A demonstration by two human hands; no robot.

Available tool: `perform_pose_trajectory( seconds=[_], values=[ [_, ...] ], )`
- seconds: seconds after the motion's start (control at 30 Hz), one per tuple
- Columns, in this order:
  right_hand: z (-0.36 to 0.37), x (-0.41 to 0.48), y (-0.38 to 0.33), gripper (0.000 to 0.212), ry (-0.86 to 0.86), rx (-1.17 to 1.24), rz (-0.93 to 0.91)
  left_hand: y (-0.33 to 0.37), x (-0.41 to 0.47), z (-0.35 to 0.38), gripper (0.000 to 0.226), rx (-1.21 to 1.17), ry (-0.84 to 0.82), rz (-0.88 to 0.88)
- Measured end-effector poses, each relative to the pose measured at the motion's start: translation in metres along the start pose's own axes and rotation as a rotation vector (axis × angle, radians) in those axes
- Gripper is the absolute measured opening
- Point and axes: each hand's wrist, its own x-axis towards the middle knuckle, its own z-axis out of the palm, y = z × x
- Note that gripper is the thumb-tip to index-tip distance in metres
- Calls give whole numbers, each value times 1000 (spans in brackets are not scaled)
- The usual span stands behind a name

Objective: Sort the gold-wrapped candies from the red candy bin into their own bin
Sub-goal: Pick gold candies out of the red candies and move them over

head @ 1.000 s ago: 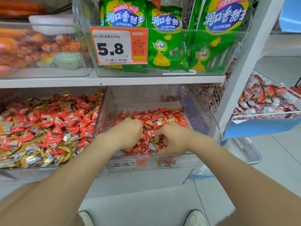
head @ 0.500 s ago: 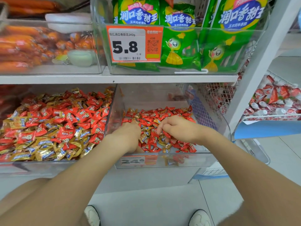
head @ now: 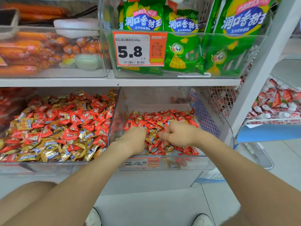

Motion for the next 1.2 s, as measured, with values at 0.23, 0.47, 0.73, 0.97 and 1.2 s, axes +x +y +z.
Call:
perform_pose_trajectory(
  seconds=[0.23, 0.47, 0.73, 0.97, 1.2],
  values=[
    [-1, 7, 6, 27, 109, -188, -172, 6, -6, -12, 33, -238, 109, -37],
    [15, 16, 0, 56, -67, -425, -284, 3, -8, -11, 38, 6, 127, -62],
    [22, 18, 0, 39, -26, -541, -299, -4, 0, -6, 27, -81, -59, -12],
    [-1, 3, 3, 24, 153, -139, -193, 6, 4, 2, 25, -2, -79, 24],
    [-21, -31, -17, 24, 153, 374, -18, 17, -30, -31, 15, -198, 248, 86]
  ],
)
